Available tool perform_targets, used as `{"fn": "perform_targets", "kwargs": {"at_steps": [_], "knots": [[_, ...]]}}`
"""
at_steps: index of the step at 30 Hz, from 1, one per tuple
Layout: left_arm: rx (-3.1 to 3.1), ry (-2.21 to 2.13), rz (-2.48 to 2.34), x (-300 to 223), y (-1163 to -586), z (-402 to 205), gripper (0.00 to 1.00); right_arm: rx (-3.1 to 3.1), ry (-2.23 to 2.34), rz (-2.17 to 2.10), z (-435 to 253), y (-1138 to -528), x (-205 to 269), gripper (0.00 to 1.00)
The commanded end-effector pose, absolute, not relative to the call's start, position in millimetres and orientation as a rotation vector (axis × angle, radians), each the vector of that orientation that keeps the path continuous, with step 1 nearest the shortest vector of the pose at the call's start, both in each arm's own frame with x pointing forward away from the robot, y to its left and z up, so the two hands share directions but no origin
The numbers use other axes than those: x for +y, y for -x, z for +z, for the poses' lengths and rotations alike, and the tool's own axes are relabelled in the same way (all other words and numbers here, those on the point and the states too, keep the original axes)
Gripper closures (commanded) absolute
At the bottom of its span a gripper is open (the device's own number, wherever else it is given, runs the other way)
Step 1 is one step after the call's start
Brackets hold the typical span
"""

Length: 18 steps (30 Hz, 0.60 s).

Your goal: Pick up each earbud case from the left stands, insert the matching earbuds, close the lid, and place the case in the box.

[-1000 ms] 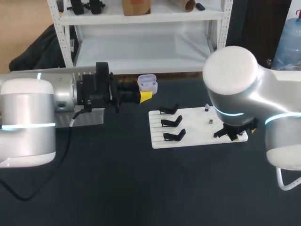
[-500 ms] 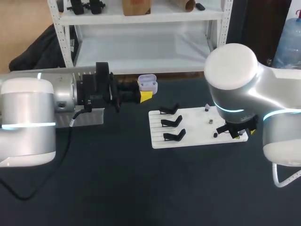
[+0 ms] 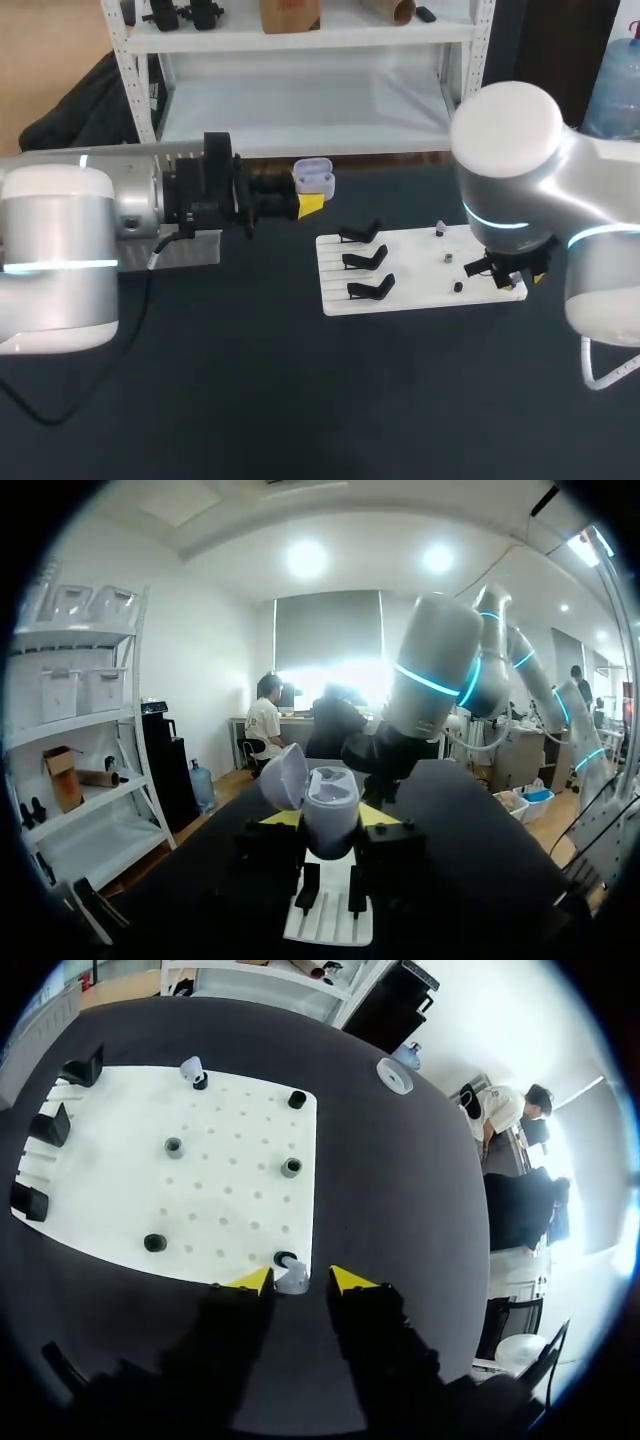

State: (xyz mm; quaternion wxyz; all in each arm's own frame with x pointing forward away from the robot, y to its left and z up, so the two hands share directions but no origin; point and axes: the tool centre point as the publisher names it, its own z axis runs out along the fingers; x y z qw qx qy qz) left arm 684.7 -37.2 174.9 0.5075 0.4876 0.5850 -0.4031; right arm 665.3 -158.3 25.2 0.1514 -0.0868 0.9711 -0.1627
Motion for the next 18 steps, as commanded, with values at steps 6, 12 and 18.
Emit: {"fn": "perform_targets", "kwargs": {"at_steps": [6,12,18], "knots": [[1.408,-1.17,-0.969,-37.1,-683.8,174.1,1.0,2.795,0.247,-0.453,23.4,-662.9,-157.9,0.72],[1.408,-1.17,-0.969,-37.1,-683.8,174.1,1.0,2.8,0.239,-0.452,22.9,-662.2,-158.3,0.72],[1.408,-1.17,-0.969,-37.1,-683.8,174.1,1.0,2.807,0.238,-0.443,20.8,-661.6,-158.0,0.74]]}}
